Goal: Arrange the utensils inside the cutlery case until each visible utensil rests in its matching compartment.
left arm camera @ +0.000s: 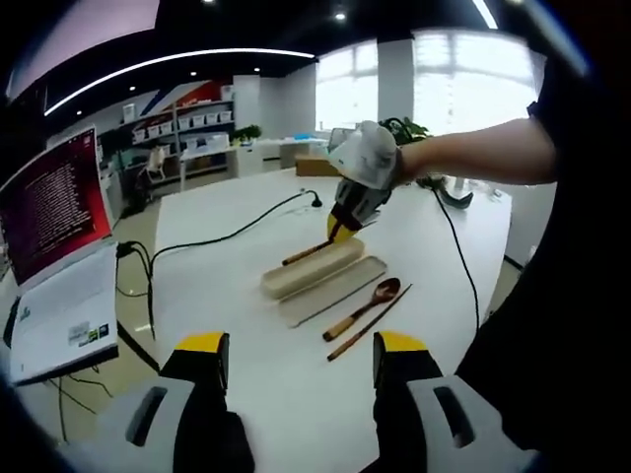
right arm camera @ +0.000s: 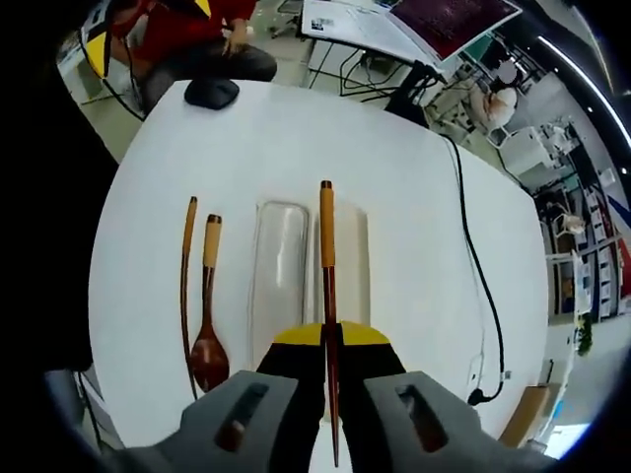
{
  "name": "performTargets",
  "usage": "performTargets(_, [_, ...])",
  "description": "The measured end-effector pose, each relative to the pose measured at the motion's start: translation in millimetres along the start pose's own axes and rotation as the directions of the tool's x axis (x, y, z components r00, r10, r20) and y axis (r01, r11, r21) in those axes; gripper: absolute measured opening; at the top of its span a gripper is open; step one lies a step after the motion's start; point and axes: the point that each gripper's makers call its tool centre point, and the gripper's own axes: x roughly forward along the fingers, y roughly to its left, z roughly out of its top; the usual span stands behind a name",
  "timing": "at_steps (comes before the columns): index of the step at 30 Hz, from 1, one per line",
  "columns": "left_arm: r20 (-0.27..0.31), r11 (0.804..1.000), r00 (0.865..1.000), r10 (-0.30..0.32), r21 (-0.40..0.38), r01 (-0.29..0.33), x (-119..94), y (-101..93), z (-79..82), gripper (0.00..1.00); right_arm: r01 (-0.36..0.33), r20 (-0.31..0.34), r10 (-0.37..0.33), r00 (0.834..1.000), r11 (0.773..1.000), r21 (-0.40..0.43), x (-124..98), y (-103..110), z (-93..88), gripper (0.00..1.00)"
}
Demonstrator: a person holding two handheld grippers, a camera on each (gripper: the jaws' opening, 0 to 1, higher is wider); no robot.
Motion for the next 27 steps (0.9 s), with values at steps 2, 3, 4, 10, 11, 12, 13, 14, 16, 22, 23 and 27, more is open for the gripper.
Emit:
performTargets(2, [-0.004,1.0,1.0,-0.009,0.008,0.009,2.8,-0.4,3.4,0.6,0.004,-0.005,-0.004,1.0,1.0,-0.004,-0.1,-0.2,-0.1,0.0])
performTargets(3, [0.006,1.0,1.0,-0.012,0.025,0.012,3.3,-0.5,7.6,0.6,0.009,-0.005,-0.009,1.0,1.0,-0.003,-0.8,-1.2,0.3,0.0])
performTargets(4, [0.018,0.999,1.0,-0.012,0.04,0.011,3.5,-0.7,12.3,0.6,0.014,-0.001,-0.014,1.0,1.0,0.001,-2.2,-2.2,1.9,0.0])
performTargets(10, [0.023,0.999,0.999,-0.029,0.041,0.028,8.4,-11.2,10.2,0.6,0.037,0.019,-0.038,0.999,0.999,0.015,-8.1,-3.0,9.0,0.0])
performTargets(11, [0.023,0.999,0.999,-0.035,0.04,0.034,8.6,-12.8,9.2,0.6,0.037,0.019,-0.037,0.999,0.999,0.014,-7.9,-2.3,9.6,0.0])
performTargets(12, [0.024,0.998,0.999,-0.044,0.034,0.043,8.3,-15.6,8.1,0.6,0.035,0.017,-0.036,0.999,0.999,0.008,-7.4,-1.0,10.4,0.0])
performTargets(13, [0.022,0.998,0.998,-0.05,0.027,0.05,8.4,-16.7,7.3,0.6,0.033,0.014,-0.033,0.999,0.999,0.001,-6.9,0.0,10.6,0.0])
performTargets(14, [0.02,0.998,0.998,-0.051,0.027,0.051,7.9,-17.1,6.3,0.6,0.033,0.01,-0.033,0.999,0.999,-0.004,-6.6,0.4,10.7,0.0])
performTargets(16, [0.02,0.999,0.999,-0.043,0.025,0.042,5.5,-14.6,5.2,0.6,0.035,0.009,-0.035,0.999,0.999,-0.004,-6.5,-0.2,11.6,0.0])
performTargets(22, [0.013,0.999,0.999,-0.03,0.042,0.029,1.8,-10.1,4.9,0.6,0.038,0.009,-0.038,0.999,0.999,-0.015,-7.6,-1.3,13.7,0.0])
performTargets(23, [0.014,0.998,0.999,-0.03,0.055,0.029,1.9,-10.7,7.7,0.6,0.039,0.007,-0.039,0.999,0.999,-0.016,-8.1,-1.8,13.8,0.0])
performTargets(27, [0.044,0.999,0.999,-0.03,0.037,0.029,1.2,-12.0,16.4,0.6,0.049,0.017,-0.049,0.999,0.999,-0.015,-11.3,-6.3,16.0,0.0])
